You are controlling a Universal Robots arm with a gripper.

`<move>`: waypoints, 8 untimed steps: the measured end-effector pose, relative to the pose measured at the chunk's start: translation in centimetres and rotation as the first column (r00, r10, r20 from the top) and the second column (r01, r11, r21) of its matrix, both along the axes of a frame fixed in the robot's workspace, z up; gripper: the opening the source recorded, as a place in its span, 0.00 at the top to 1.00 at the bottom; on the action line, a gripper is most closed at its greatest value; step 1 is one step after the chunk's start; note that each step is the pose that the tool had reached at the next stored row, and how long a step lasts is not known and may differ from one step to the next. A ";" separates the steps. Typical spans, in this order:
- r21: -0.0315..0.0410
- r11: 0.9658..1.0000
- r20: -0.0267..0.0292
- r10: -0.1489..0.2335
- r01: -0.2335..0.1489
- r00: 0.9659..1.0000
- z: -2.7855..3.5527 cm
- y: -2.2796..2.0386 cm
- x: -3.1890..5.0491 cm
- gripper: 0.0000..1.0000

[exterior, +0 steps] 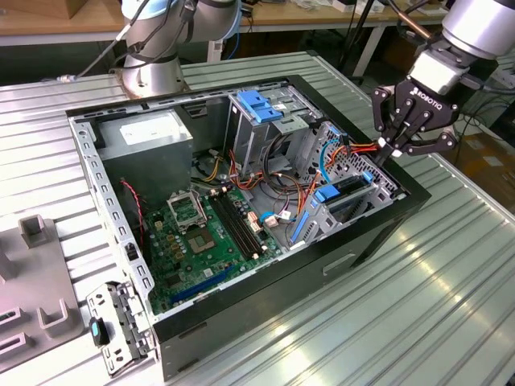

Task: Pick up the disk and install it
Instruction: 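Insert the first disk wire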

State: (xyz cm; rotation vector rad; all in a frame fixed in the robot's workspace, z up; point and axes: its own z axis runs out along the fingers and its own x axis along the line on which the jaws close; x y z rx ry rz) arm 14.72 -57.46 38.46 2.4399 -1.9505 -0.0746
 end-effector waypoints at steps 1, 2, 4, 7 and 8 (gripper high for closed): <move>0.000 1.000 0.000 0.004 -0.004 1.000 0.00 0.05 0.15 0.89; 0.000 1.000 0.000 0.006 -0.006 1.000 0.00 0.15 0.28 0.89; 0.000 1.000 0.000 0.009 -0.009 1.000 0.00 0.45 0.54 0.89; 0.000 1.000 0.000 0.012 -0.012 1.000 -0.02 0.93 0.83 0.89; 0.000 1.000 0.000 0.013 -0.013 1.000 -0.03 1.04 0.88 0.89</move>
